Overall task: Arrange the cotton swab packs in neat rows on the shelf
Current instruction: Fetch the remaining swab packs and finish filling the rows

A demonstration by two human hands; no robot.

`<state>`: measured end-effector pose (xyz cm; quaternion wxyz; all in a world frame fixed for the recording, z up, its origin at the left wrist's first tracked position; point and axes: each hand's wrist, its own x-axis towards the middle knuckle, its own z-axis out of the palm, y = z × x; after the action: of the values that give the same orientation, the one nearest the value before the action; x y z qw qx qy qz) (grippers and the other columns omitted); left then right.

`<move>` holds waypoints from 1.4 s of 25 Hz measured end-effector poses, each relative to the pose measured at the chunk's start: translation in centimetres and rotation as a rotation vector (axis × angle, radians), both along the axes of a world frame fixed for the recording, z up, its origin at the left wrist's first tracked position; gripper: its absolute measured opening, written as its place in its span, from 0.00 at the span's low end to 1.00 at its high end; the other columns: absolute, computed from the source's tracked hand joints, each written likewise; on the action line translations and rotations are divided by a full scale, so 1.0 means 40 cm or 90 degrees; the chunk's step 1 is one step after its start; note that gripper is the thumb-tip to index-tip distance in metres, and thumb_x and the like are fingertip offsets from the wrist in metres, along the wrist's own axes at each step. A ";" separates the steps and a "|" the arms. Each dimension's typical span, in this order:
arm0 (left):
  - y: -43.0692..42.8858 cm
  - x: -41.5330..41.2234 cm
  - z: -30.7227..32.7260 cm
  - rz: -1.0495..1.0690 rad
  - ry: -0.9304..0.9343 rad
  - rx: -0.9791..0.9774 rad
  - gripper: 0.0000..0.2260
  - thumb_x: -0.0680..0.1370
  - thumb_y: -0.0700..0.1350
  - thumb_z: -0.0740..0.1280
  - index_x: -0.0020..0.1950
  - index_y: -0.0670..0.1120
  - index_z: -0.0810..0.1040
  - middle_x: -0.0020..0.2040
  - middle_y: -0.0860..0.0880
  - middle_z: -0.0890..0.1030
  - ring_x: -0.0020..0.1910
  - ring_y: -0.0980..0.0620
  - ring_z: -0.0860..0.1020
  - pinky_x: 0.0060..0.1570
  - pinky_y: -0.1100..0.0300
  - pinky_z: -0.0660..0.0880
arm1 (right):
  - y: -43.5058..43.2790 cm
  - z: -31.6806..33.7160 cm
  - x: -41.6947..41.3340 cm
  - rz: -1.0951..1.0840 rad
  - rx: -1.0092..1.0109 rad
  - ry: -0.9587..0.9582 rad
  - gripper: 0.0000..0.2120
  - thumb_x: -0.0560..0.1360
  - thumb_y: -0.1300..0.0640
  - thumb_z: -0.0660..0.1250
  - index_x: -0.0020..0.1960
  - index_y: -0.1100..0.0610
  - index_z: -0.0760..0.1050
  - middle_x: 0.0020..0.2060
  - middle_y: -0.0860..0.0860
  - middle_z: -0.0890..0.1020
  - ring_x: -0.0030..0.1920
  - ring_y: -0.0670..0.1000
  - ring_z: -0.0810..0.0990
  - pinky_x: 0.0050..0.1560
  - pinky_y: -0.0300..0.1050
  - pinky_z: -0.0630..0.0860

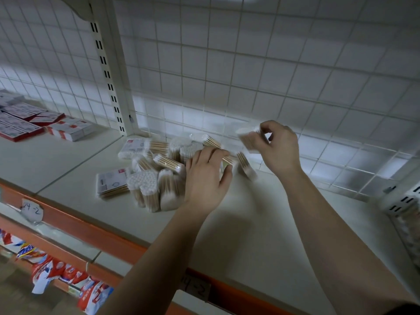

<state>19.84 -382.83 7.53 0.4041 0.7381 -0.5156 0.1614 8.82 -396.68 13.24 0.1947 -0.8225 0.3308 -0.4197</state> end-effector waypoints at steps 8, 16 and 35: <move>-0.079 -0.023 0.052 -0.138 -0.152 0.202 0.21 0.70 0.44 0.66 0.63 0.51 0.74 0.60 0.52 0.74 0.62 0.48 0.69 0.58 0.55 0.63 | -0.007 -0.015 -0.123 -0.092 0.041 -0.008 0.08 0.75 0.50 0.67 0.50 0.54 0.76 0.41 0.44 0.78 0.29 0.41 0.70 0.36 0.39 0.66; -0.161 -0.051 0.044 -0.158 -0.215 0.323 0.12 0.78 0.44 0.63 0.60 0.52 0.77 0.61 0.54 0.75 0.64 0.51 0.65 0.59 0.57 0.60 | 0.011 -0.020 -0.241 -0.037 0.214 -0.091 0.04 0.78 0.51 0.62 0.52 0.48 0.69 0.46 0.46 0.80 0.28 0.53 0.82 0.32 0.48 0.80; -0.169 -0.117 0.060 -0.213 -0.027 0.135 0.15 0.77 0.39 0.65 0.64 0.44 0.74 0.56 0.42 0.78 0.54 0.42 0.75 0.52 0.54 0.71 | 0.070 -0.068 -0.409 -0.064 0.373 -0.181 0.11 0.73 0.49 0.71 0.40 0.57 0.77 0.45 0.57 0.80 0.38 0.49 0.79 0.39 0.44 0.82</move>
<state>15.16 -389.58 9.93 0.3344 0.6773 -0.6533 0.0523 -7.54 -393.87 10.54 0.4464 -0.6475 0.4468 -0.4265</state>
